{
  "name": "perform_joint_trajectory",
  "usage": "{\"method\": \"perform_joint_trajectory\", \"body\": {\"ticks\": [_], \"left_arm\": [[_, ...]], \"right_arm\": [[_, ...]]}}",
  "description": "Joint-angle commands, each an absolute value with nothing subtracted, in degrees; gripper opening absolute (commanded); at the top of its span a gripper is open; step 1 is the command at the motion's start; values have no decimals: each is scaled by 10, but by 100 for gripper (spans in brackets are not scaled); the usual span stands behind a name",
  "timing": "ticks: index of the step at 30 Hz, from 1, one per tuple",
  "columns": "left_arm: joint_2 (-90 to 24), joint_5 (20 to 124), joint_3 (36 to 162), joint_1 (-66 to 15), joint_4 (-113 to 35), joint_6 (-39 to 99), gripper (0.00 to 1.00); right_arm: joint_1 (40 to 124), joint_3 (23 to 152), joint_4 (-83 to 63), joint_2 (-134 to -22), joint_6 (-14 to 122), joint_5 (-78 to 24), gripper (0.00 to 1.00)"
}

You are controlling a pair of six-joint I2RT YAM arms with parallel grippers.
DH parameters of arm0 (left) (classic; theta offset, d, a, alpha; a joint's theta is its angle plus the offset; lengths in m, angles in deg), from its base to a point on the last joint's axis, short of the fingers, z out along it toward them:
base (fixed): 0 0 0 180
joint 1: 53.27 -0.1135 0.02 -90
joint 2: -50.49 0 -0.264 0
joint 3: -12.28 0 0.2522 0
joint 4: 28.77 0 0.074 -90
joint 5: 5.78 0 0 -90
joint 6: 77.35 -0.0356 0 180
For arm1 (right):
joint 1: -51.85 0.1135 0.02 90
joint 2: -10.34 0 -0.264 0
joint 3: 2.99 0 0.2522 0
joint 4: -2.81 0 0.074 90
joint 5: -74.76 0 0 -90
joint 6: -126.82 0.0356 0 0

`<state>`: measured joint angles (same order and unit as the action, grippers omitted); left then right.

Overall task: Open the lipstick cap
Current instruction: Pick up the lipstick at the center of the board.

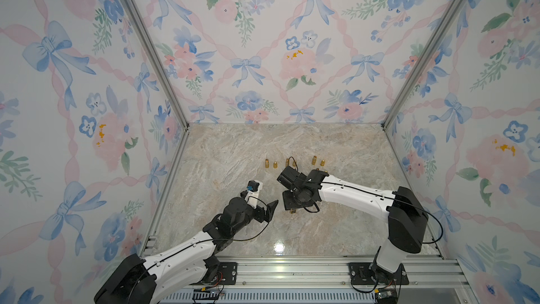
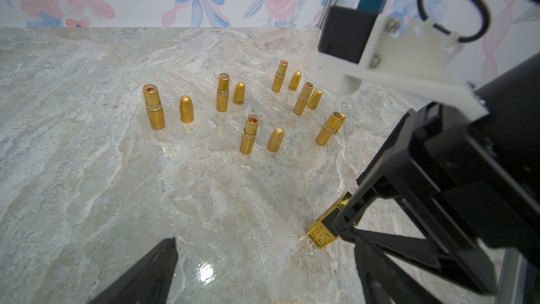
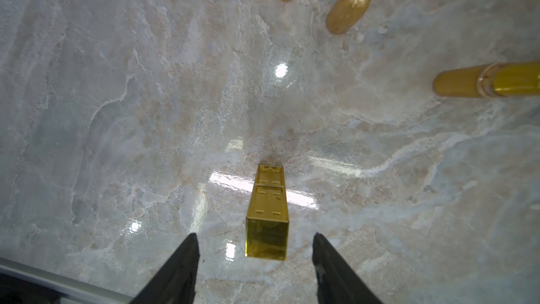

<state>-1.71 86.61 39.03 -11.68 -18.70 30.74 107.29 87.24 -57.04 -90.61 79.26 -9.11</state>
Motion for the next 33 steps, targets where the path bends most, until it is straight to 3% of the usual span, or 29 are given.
{"method": "perform_joint_trajectory", "body": {"ticks": [1,22,33], "left_arm": [[-10,874,386,-113,-205,310,98],[-15,883,390,-113,-207,306,98],[-24,858,407,-111,-194,267,98]], "right_arm": [[1080,859,-553,-929,811,-90,60],[1081,860,-534,-975,786,-62,23],[1073,905,-589,-911,730,-89,22]]}}
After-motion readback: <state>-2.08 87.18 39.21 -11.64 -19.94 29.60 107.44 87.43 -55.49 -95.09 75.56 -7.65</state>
